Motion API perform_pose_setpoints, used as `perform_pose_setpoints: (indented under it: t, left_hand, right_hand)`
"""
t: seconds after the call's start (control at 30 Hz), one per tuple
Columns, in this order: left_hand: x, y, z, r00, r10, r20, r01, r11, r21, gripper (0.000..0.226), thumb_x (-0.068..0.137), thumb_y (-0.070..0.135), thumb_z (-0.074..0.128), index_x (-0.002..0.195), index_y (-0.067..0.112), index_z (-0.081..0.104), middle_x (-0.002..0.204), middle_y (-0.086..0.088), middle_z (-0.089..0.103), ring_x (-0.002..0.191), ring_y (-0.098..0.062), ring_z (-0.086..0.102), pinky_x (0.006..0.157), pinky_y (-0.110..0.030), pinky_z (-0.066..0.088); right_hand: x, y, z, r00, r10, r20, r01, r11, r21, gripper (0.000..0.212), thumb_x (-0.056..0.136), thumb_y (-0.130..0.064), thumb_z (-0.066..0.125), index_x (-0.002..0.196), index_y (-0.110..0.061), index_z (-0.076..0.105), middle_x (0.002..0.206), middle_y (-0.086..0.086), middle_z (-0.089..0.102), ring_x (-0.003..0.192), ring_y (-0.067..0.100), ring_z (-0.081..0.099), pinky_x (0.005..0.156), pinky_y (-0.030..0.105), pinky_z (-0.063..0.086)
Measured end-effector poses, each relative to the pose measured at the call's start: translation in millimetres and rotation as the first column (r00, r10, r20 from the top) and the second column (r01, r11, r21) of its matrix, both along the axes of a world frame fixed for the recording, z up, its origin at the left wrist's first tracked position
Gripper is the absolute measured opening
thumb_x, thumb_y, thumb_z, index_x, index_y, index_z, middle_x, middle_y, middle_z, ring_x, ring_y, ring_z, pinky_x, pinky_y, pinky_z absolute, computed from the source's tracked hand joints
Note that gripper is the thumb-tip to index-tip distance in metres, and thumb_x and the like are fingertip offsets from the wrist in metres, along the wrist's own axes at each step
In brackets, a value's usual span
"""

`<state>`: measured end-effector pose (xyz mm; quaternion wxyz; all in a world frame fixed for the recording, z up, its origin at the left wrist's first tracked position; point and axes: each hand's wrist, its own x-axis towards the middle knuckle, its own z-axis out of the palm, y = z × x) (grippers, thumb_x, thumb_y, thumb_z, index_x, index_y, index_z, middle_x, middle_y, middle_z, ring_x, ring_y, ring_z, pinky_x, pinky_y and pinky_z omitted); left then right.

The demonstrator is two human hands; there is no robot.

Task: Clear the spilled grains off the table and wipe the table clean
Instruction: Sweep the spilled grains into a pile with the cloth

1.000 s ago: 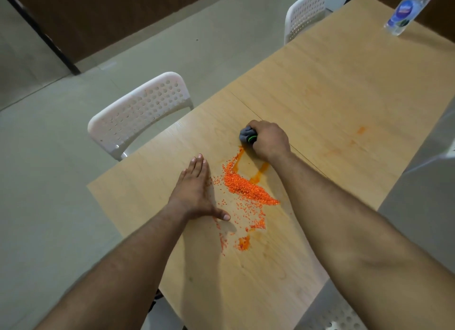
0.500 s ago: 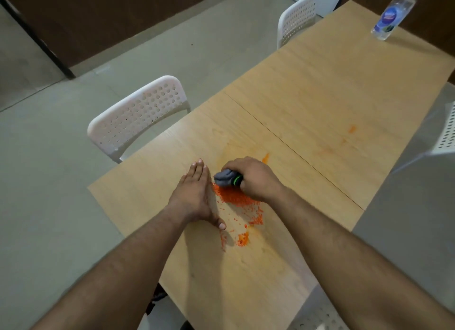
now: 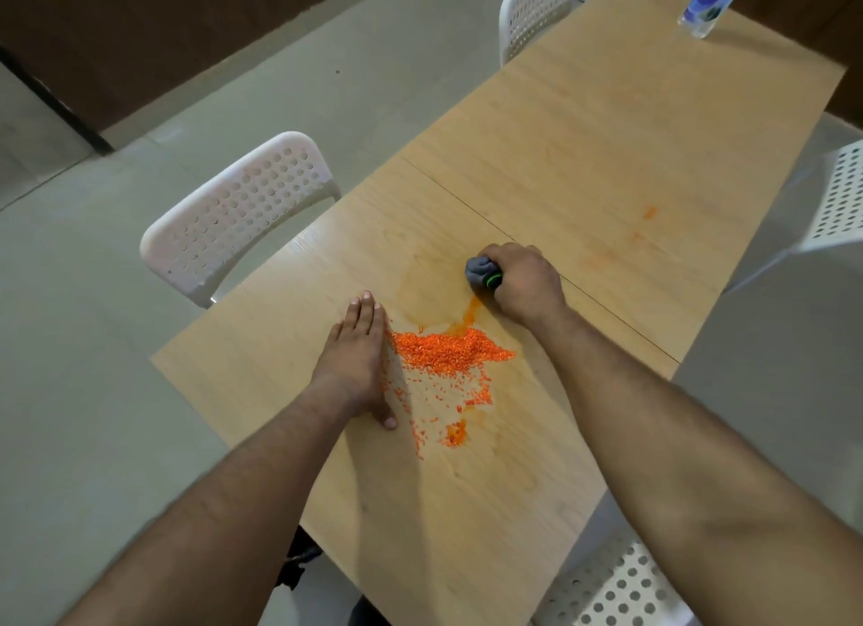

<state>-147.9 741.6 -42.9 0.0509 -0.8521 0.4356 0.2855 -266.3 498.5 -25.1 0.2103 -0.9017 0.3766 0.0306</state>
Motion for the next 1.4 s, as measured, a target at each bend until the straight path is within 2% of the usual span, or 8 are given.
perform_pose_setpoints:
  t: [0.37,0.47,0.57,0.7,0.8,0.9,1.23,1.4]
  left_hand:
    - [-1.9,3.7,2.7,0.999,0.033,-0.03,-0.033,0.999,-0.014,0.182,0.04,0.06,0.102,0.163,0.011,-0.023,0.17,-0.008,-0.034,0.158,-0.027,-0.027,0.131,-0.044,-0.003]
    - [-1.4,6.6,4.7,0.999,0.017,-0.049,-0.018,1.0,-0.017,0.179,0.045,0.061,0.101,0.162,0.01,-0.024,0.169,-0.007,-0.035,0.158,-0.027,-0.028,0.13,-0.043,-0.005]
    - [1.1,11.0,5.5,0.998,-0.028,-0.049,0.027,1.0,-0.009,0.18,0.045,0.065,0.099,0.162,0.009,-0.026,0.168,-0.008,-0.037,0.157,-0.027,-0.029,0.131,-0.044,-0.005]
    - [4.3,15.8,5.9,0.996,-0.081,-0.039,0.081,0.997,0.008,0.184,0.04,0.067,0.099,0.161,0.009,-0.028,0.167,-0.008,-0.038,0.157,-0.028,-0.029,0.132,-0.044,-0.002]
    - [4.0,17.0,5.8,0.996,-0.084,-0.034,0.084,0.996,0.009,0.184,0.04,0.066,0.1,0.161,0.009,-0.028,0.167,-0.009,-0.038,0.157,-0.028,-0.029,0.132,-0.044,-0.002]
    - [3.2,18.4,5.2,0.995,-0.094,-0.042,0.094,0.996,0.004,0.184,0.04,0.065,0.1,0.161,0.009,-0.027,0.167,-0.008,-0.038,0.157,-0.027,-0.03,0.132,-0.044,-0.002]
    - [-0.4,32.5,1.5,0.997,-0.076,-0.024,0.075,0.997,-0.031,0.183,0.039,0.067,0.099,0.163,0.009,-0.023,0.17,-0.006,-0.033,0.159,-0.024,-0.025,0.131,-0.042,-0.001]
    - [1.5,37.2,0.5,0.997,-0.056,-0.061,0.051,0.995,-0.081,0.182,0.037,0.064,0.1,0.165,0.009,-0.017,0.172,-0.007,-0.027,0.16,-0.024,-0.02,0.132,-0.043,0.0]
  right_hand:
    - [-22.0,80.6,2.6,0.992,0.08,0.101,-0.103,0.964,0.247,0.057,0.079,0.007,0.052,0.112,-0.037,0.067,0.113,-0.008,0.067,0.107,0.022,0.057,0.082,0.042,0.051]
    - [-37.8,65.5,14.8,0.978,-0.11,0.175,0.064,0.966,0.252,0.052,0.078,0.004,0.063,0.11,-0.037,0.07,0.108,-0.011,0.068,0.098,0.021,0.064,0.079,0.04,0.054]
    - [-60.2,44.9,23.1,0.937,-0.297,0.184,0.243,0.932,0.268,0.054,0.073,0.002,0.059,0.11,-0.036,0.071,0.102,-0.009,0.067,0.089,0.027,0.069,0.07,0.049,0.061]
    - [-87.3,40.9,9.8,0.919,-0.388,0.076,0.367,0.908,0.2,0.059,0.071,0.003,0.057,0.111,-0.038,0.068,0.104,-0.006,0.067,0.094,0.03,0.068,0.074,0.049,0.061]
    - [-88.3,57.6,-7.4,0.929,-0.366,0.05,0.362,0.93,0.064,0.051,0.082,-0.001,0.062,0.116,-0.038,0.067,0.111,-0.007,0.065,0.106,0.026,0.06,0.081,0.039,0.054]
    - [-75.9,81.9,-15.2,0.927,-0.366,0.08,0.362,0.93,0.062,0.05,0.083,-0.002,0.061,0.119,-0.036,0.066,0.111,-0.006,0.065,0.106,0.026,0.059,0.08,0.037,0.052]
    - [-34.0,159.2,-8.2,0.956,-0.266,0.121,0.231,0.942,0.242,0.059,0.079,0.004,0.065,0.126,-0.031,0.066,0.121,-0.002,0.066,0.114,0.023,0.057,0.088,0.039,0.054]
    - [-53.2,147.1,-2.0,0.873,-0.391,0.29,0.297,0.9,0.32,0.057,0.064,-0.004,0.053,0.114,-0.028,0.069,0.109,0.0,0.072,0.1,0.027,0.069,0.079,0.045,0.06]
